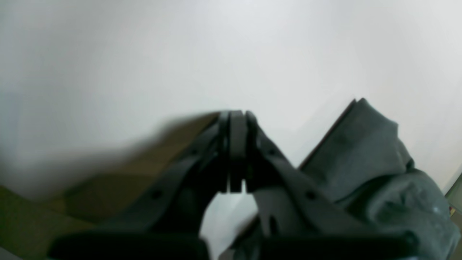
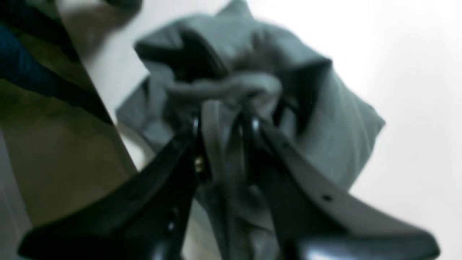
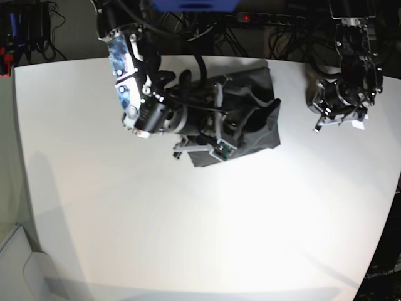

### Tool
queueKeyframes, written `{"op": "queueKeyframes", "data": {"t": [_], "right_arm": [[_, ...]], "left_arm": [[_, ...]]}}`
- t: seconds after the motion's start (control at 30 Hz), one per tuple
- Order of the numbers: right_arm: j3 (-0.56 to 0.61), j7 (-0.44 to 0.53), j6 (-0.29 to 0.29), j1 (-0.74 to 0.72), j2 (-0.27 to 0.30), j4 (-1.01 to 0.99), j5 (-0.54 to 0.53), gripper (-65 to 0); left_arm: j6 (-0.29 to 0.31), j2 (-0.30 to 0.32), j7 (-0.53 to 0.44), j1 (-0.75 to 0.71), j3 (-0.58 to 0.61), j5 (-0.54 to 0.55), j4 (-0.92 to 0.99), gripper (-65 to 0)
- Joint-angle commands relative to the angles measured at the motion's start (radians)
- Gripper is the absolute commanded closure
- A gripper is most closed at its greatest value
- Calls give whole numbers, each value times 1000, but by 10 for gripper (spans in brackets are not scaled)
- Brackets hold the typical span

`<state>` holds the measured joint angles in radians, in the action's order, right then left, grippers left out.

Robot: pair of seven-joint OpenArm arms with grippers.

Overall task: Layout the t-shirt on the table in an organized manner, then fold the t-shirt properly
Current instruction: 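Press and adjust the folded bundle with the right gripper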

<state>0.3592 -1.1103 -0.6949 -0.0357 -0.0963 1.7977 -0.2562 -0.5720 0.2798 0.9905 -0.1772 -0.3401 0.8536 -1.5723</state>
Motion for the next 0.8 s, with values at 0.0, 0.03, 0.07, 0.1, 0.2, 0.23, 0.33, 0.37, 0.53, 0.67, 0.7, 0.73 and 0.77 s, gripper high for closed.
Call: {"op": "queueKeyframes", "data": {"t": [0.0,0.03,0.07,0.1,0.2,0.23,0.33,0.37,0.53,0.67,0.7,0.73,0.77], "right_arm": [[24,25,-3,-16,-21,30,-21,-78],[50,25,-3,-20,-26,38,-21,-78],[76,25,-3,-31,-30,46,-21,-78],[110,22,-3,-43,-30,46,-21,-78],[189,22,-3,-59,-32,47,-21,-78],[203,20,-3,-60,-32,47,-21,-78],[199,20,-3,-60,-32,46,-16,-78],[186,20,-3,-60,-27,44,-15,-78],[56,-4,-3,-89,-1,44,-13,-78],[-29,-40,-3,-134,25,27,-13,-73],[-35,-34,-3,-137,34,15,-13,-73],[-39,-31,-3,-138,42,-6,-13,-73],[-39,-31,-3,-138,48,-29,-13,-73]], "left_arm": [[-12,12,6,5,-4,19,-12,-5],[-12,12,6,5,-4,19,-15,-5],[-12,12,6,3,-4,19,-15,-5],[-12,12,6,2,-4,19,-18,-5],[-12,17,12,-2,-9,20,-23,-5],[-12,20,12,-6,-11,20,-23,-5],[-12,22,6,-28,-12,20,-24,-5],[-12,22,6,-31,-12,20,-24,-5],[-12,22,6,-31,-12,20,-24,-5],[-12,22,6,-29,-12,20,-24,-5],[-12,22,6,-29,-12,20,-24,-5],[-12,22,6,-29,-12,20,-24,-5],[-12,22,6,-29,-12,20,-24,-5]]}}
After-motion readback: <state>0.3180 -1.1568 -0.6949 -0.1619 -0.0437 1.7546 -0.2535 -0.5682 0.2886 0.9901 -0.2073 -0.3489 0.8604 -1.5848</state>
